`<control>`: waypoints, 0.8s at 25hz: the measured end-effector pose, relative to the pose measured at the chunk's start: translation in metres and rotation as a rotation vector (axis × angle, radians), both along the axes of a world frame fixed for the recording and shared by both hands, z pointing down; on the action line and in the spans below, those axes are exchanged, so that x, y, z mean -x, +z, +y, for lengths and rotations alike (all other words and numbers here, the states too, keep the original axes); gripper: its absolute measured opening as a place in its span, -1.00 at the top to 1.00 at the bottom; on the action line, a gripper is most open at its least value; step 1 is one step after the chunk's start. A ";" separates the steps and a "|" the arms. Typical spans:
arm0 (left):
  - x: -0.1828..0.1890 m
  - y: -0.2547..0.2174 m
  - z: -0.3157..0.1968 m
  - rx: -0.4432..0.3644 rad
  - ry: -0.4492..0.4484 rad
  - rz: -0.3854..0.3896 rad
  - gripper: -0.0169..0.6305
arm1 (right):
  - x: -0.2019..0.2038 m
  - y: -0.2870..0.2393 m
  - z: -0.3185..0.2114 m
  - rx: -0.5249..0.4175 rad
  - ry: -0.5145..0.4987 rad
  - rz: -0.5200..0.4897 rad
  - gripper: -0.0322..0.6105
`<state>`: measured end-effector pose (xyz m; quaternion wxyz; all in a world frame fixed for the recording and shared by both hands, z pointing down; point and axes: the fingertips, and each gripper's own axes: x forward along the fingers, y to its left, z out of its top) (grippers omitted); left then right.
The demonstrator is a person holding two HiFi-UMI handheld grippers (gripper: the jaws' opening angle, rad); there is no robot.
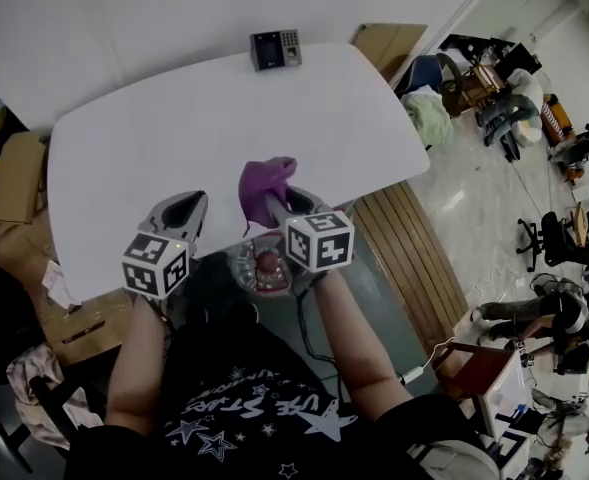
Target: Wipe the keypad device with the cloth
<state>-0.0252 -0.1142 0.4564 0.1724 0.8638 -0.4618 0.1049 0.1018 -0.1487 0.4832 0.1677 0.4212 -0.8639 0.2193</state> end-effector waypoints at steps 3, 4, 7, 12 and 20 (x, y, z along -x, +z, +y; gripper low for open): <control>0.004 -0.003 0.004 -0.011 0.029 -0.012 0.93 | 0.006 0.001 0.012 0.005 0.014 0.006 0.60; 0.005 -0.005 0.006 -0.017 0.039 -0.010 0.93 | 0.009 0.001 0.017 0.006 0.018 0.010 0.60; 0.008 -0.012 0.015 -0.029 0.069 0.001 0.93 | 0.013 -0.003 0.030 0.007 0.046 0.020 0.60; 0.019 -0.024 0.036 -0.050 0.116 0.010 0.93 | 0.025 -0.016 0.052 -0.005 0.094 0.013 0.60; 0.067 -0.040 0.078 -0.081 0.135 0.015 0.93 | 0.054 -0.036 0.098 -0.033 0.146 0.021 0.60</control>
